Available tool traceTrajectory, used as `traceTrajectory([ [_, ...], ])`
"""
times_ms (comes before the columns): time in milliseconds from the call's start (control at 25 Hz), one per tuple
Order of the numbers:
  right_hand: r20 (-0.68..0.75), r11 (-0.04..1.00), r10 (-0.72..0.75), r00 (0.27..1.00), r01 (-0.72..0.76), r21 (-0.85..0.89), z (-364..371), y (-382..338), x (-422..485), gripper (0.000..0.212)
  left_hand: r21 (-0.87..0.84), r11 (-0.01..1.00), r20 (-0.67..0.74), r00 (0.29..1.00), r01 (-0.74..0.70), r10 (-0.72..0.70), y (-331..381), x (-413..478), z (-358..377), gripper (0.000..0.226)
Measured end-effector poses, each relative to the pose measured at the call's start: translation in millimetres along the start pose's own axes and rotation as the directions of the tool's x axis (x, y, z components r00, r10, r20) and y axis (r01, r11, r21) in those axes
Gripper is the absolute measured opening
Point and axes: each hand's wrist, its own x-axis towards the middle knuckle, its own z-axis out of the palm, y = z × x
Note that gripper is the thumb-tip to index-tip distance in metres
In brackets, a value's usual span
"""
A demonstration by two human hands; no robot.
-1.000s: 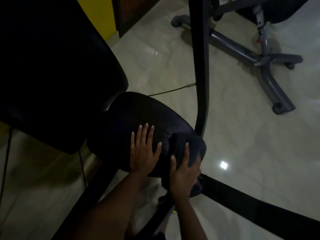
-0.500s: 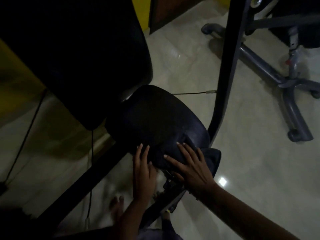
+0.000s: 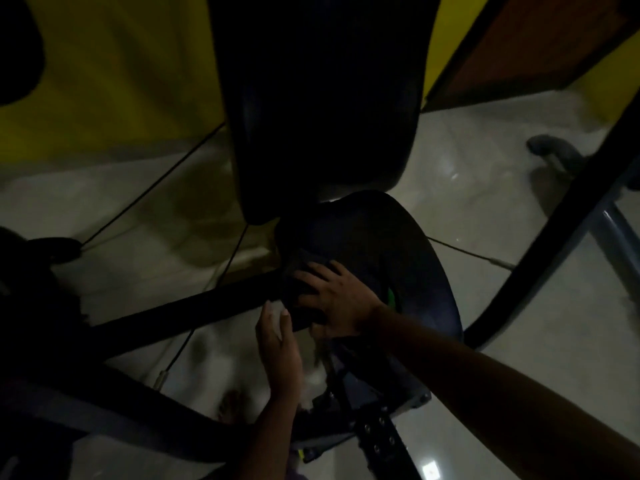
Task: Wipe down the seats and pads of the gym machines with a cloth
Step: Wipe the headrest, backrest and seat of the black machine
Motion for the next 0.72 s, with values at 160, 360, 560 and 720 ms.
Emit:
traceTrajectory([
  [160, -0.088, 1.000, -0.020, 0.996, 0.020, -0.012, -14, 19, 67, 0.054, -0.069, 0.993, -0.078, 0.992, 0.095, -0.100, 5, 12, 16, 0.049],
  [360, -0.131, 0.997, 0.046, 0.990, -0.038, 0.063, -21, 40, 98, 0.055, -0.189, 0.965, -0.096, 0.974, 0.184, -0.205, 4, 23, 43, 0.054],
  [560, -0.295, 0.981, -0.109, 0.949, 0.151, 0.125, 5, 41, 62, 0.049, -0.326, 0.905, -0.054, 0.950, 0.274, -0.308, 12, 35, 62, 0.072],
  [720, -0.222, 0.977, 0.052, 0.974, -0.003, 0.213, -9, 65, 97, 0.058, -0.214, 0.945, -0.183, 0.941, 0.245, -0.286, 25, 52, 79, 0.062],
])
